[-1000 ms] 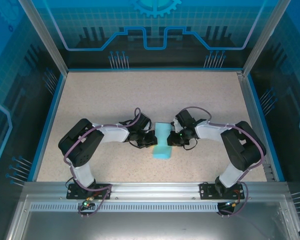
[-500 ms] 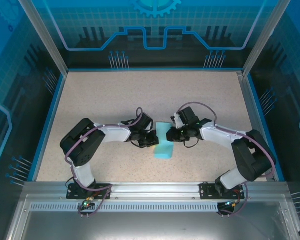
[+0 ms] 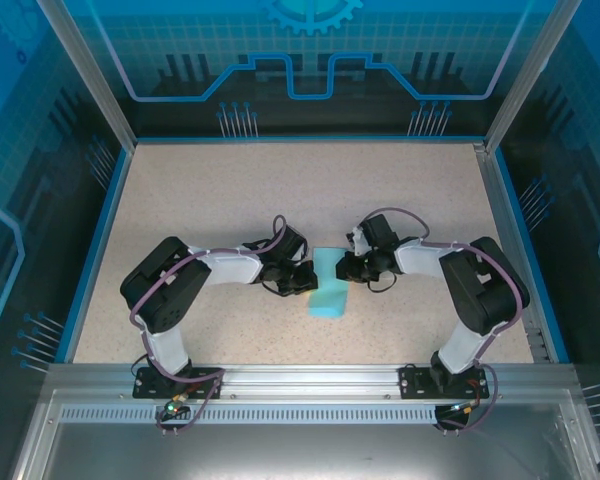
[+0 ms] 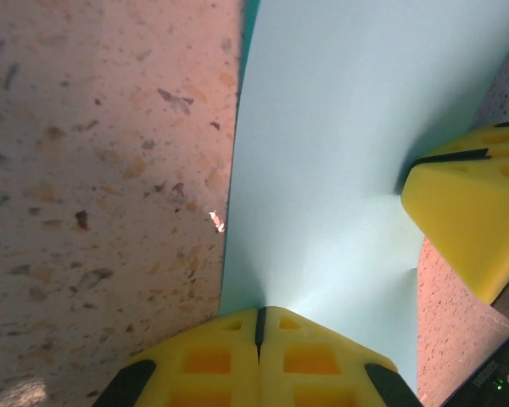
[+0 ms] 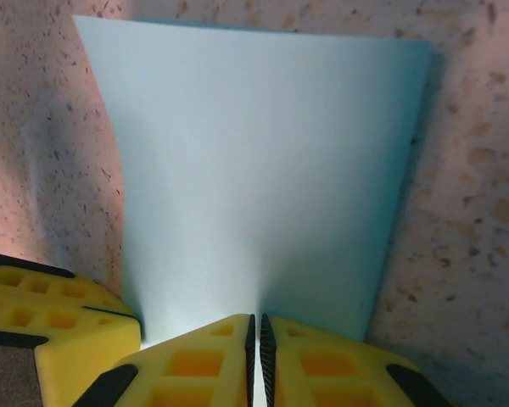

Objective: Fold a paper plane with a square sheet of paper (pick it up from the middle)
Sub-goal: Fold the square sheet of paper in half at the center of the table.

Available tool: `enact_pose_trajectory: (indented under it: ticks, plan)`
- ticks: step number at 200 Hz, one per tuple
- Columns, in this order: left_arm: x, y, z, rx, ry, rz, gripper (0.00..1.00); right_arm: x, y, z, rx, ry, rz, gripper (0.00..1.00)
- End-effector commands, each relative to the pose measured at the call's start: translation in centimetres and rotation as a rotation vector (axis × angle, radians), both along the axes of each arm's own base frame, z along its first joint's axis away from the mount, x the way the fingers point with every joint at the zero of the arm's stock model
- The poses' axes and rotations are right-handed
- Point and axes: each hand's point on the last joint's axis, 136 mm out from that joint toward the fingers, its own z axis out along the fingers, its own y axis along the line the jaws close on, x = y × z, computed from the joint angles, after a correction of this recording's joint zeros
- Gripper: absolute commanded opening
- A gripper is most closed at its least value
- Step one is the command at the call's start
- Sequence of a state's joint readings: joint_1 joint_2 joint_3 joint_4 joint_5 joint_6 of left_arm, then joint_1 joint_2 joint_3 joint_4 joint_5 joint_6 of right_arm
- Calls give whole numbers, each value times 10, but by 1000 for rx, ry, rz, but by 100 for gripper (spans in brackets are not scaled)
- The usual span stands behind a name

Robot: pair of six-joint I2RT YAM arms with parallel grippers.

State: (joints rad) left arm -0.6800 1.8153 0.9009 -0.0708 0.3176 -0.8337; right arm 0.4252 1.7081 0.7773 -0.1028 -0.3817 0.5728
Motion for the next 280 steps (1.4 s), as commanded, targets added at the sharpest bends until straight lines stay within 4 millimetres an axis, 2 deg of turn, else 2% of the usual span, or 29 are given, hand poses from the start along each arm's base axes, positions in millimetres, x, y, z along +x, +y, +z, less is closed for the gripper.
enact_pose_trajectory:
  ticks: [1,23,42,68,87,110,138,170,203,242,280]
  plan:
    - [-55,59,-68,307,204,20,4,4,-21,-17,-38,25,-63,14]
    - [-57,60,-69,310,204,17,4,8,-37,-17,-51,28,-117,14]
    - [-56,60,-69,310,204,17,4,16,-41,-2,-48,-19,-137,14]
    - [-55,59,-69,307,203,18,5,26,-19,29,1,-107,-95,15]
    - [-55,58,-68,306,203,15,4,27,5,41,28,-142,-36,15]
    - [-55,57,-68,307,202,14,5,28,24,35,44,-124,-2,15]
    - [-55,57,-68,308,204,13,4,32,28,16,42,-83,-4,15]
    - [-58,60,-69,318,207,5,4,38,16,-1,32,-51,-38,14]
    - [-62,62,-71,325,216,2,4,46,-7,-13,15,-33,-95,14]
    - [-66,64,-73,330,223,3,4,62,-34,-17,10,-35,-173,14]
    - [-66,64,-73,328,222,4,4,77,-48,-13,7,-51,-222,14]
